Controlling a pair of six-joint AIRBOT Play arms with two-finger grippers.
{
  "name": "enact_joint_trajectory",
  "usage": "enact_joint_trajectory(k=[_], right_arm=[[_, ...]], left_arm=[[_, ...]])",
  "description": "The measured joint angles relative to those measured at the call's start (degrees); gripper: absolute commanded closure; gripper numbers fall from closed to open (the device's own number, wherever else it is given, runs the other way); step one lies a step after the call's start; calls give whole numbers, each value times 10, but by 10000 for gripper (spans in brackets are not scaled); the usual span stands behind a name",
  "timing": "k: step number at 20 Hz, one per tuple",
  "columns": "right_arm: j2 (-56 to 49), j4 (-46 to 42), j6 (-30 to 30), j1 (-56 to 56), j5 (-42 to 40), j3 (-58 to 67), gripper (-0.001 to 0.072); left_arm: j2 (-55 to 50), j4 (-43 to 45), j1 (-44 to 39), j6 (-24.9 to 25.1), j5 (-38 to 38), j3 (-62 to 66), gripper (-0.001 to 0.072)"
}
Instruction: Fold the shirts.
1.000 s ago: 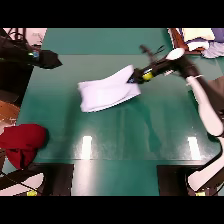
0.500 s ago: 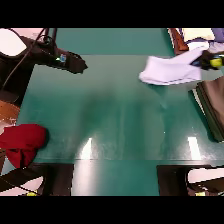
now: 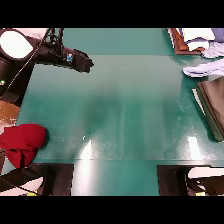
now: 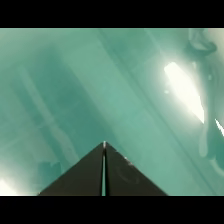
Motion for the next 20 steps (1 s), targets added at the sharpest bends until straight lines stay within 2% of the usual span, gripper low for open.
enact_joint_trajectory(k=[9,15,20], right_arm=[[20,11,-37,-28,27,114,694],[102,9,-48,-75,68,28,694],[169,-47,-49,-131,116,-93,693]], left_arm=[[-1,0,-1,0,-9,0,684],[-1,1,-1,0,-26,0,683],[-1,1,-1,0,-35,0,683]])
